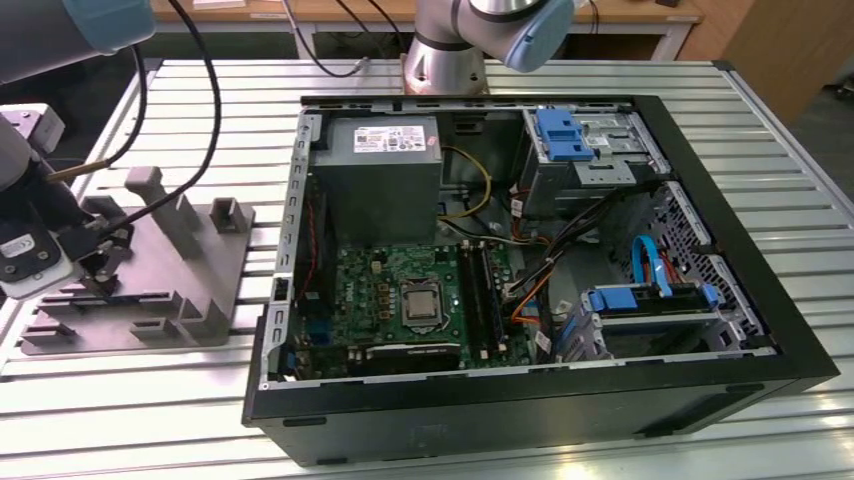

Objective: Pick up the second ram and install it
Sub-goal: 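Pick up the second ram and move it above second insertion slot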

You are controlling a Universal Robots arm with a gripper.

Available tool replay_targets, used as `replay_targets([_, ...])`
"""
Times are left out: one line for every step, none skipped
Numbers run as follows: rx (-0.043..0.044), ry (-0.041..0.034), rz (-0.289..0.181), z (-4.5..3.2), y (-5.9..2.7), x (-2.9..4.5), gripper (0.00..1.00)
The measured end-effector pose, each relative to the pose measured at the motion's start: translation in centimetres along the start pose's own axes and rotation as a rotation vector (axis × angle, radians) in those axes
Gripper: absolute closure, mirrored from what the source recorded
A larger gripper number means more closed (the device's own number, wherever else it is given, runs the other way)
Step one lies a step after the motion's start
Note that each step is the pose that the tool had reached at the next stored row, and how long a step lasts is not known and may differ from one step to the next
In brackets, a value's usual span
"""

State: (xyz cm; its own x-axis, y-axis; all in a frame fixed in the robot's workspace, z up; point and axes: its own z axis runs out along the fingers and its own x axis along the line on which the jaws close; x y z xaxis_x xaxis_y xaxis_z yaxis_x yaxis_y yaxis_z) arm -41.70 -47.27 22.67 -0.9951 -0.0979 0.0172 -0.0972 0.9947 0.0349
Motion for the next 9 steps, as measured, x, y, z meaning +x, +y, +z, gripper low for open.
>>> replay_targets([0.0003,0.0007,-0.017,0.0,0.0,0.0,0.9])
replay_targets([0.0006,0.0012,-0.035,0.0,0.0,0.0,0.9])
replay_targets([0.0009,0.0019,-0.05,0.0,0.0,0.0,0.9])
replay_targets([0.0012,0.0024,-0.066,0.0,0.0,0.0,0.9])
replay_targets([0.0014,0.0029,-0.081,0.0,0.0,0.0,0.9])
replay_targets([0.0017,0.0034,-0.096,0.01,0.0,0.0,0.9])
replay_targets([0.0019,0.004,-0.112,0.01,0.0,0.0,0.9])
replay_targets([0.0022,0.0045,-0.126,0.01,0.0,0.0,0.9])
replay_targets([0.0024,0.005,-0.14,0.01,0.0,0.0,0.9])
